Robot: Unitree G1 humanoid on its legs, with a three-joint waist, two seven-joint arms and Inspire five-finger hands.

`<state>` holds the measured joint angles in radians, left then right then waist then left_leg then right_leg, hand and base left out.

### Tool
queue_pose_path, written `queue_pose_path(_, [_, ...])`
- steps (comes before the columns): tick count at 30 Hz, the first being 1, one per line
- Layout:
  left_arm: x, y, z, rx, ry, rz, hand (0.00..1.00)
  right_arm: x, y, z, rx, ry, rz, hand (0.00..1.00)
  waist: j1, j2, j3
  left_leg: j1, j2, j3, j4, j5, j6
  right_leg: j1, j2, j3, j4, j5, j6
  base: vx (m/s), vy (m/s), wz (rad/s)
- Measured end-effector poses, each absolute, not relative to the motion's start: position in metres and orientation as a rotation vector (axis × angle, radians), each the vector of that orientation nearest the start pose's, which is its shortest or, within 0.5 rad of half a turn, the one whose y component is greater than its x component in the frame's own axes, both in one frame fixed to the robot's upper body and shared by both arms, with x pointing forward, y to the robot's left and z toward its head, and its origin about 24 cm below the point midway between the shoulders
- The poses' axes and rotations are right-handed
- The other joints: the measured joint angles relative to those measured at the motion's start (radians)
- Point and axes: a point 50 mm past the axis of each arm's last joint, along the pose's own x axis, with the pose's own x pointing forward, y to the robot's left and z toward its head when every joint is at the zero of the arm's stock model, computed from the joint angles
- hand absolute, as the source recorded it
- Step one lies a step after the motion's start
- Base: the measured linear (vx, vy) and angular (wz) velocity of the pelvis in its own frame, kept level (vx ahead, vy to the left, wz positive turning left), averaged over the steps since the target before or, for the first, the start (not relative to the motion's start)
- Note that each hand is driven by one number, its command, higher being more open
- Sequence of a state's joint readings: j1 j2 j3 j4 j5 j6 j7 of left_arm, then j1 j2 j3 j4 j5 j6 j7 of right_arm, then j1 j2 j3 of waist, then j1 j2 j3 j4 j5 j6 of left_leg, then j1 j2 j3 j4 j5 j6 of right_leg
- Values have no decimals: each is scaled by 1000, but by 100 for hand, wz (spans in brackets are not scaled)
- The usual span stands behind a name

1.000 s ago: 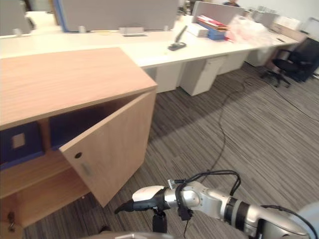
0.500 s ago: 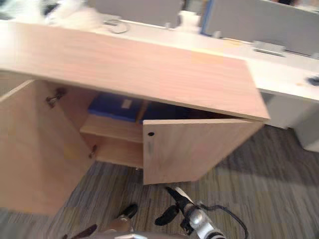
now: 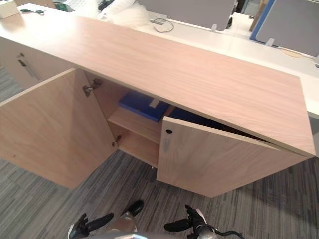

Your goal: Walk over to the cabinet, pick up the folder, carry it to the office cabinet, place the folder inside the office cabinet, then close the office cabinet door

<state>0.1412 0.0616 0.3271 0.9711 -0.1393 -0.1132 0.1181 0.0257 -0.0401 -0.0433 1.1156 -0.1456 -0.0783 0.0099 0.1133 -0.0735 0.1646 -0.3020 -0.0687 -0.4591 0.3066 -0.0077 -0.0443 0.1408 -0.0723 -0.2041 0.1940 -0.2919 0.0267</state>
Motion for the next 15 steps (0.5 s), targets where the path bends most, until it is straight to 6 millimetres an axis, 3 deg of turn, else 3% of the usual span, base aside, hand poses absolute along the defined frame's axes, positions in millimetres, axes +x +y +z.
queue_pose_path(1, [83,230,-151,-152,960,578,100,109,-171,-162,-119,1067,7,100,-3,-1,3,-28,12,94,87,-22,17,7,-8,-13,-1,0,0,88,94,40])
queue_pose_path(2, [82,230,-152,-163,960,585,100,108,-173,-162,-86,1071,-34,100,-12,0,4,-55,50,261,210,-55,39,21,-20,-32,0,-1,9,161,85,39])
queue_pose_path(3, [79,228,-153,-165,971,571,100,106,-176,-162,-54,1073,-76,100,-18,14,-3,-48,84,389,195,-77,38,30,-26,-50,1,-2,20,166,70,51])
queue_pose_path(4, [76,229,-153,-162,977,564,100,106,-177,-162,-34,1073,-100,100,-27,19,-6,-41,83,424,163,-82,41,30,-31,-68,2,-5,29,172,77,76])
queue_pose_path(5, [79,231,-152,-168,967,559,100,105,-179,-163,1,1074,-138,100,-41,8,-3,-26,58,420,96,-68,37,26,-47,-96,3,-6,37,139,87,87])
queue_pose_path(6, [83,233,-150,-219,940,580,100,102,-179,-164,12,1090,-154,100,-34,-12,1,14,10,407,-20,-8,52,17,-82,-117,-1,21,50,123,83,83])
queue_pose_path(7, [82,232,-151,-241,939,592,100,100,-180,-164,34,1096,-176,100,-35,-11,0,38,-2,396,-71,19,57,18,-91,-122,-3,37,44,80,83,68])
queue_pose_path(10, [78,225,-151,-370,905,620,100,93,-185,-166,91,1109,-246,100,-44,29,-26,155,-19,339,-327,136,70,24,-94,-127,-10,111,34,73,86,47])
queue_pose_path(12, [77,223,-151,-442,886,644,100,92,-185,-166,112,1109,-263,100,-55,33,-36,189,-33,319,-395,173,79,43,-100,-129,-30,116,37,58,66,31])
queue_pose_path(15, [81,224,-149,-511,850,680,100,91,-185,-166,124,1112,-271,100,-65,38,-51,192,-42,309,-396,177,80,55,-104,-143,-36,128,58,33,26,14])
